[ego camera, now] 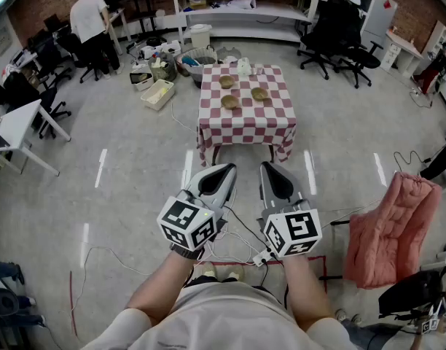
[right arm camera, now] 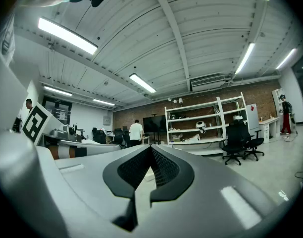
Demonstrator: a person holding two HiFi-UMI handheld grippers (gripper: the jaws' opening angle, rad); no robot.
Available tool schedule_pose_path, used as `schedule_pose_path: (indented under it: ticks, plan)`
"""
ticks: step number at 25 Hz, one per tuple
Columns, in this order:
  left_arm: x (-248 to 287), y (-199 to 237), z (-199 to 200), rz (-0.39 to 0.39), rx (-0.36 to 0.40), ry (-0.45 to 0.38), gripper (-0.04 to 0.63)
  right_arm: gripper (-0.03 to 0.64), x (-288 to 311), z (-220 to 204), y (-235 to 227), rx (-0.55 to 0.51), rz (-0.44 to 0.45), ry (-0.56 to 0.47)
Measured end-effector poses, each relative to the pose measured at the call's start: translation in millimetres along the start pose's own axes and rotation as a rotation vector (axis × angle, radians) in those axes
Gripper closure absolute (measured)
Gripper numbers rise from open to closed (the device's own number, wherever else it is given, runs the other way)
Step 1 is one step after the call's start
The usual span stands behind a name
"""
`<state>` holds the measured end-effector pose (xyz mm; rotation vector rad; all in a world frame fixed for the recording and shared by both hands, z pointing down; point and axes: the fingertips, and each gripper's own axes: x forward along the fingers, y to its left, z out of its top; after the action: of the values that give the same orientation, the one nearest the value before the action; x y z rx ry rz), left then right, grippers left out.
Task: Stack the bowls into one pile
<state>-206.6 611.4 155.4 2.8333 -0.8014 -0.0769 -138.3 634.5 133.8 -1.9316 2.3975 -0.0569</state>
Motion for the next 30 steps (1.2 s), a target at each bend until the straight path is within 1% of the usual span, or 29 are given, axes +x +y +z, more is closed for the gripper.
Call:
schedule_pose_path:
  ticks: [9,13,17,22,25,30]
  plan:
    - [2,-7,1,0.005,0.003,0.000,0.589,0.607,-7,1,-7,0.002,-0.004,0.000]
    - [1,-9,0,0.017,0.014,-0.012,0.589,0.607,-14,3,-12,0.023,0.015,-0.020]
    - [5,-4,13,0.036,0.044,-0.027,0.589,0.607,-14,14,-23,0.037,0.018,-0.055]
    - [7,4,29,0.057,0.063,-0.042,0.589,0.607,-12,21,-30,0.035,0.016,-0.072]
    - [15,10,33,0.060,0.084,-0.058,0.589,0.607,-8,18,-43,0.048,-0.001,-0.081]
    - [32,25,29,0.060,0.067,-0.062,0.589,0.607,9,5,-63,0.081,-0.036,-0.066]
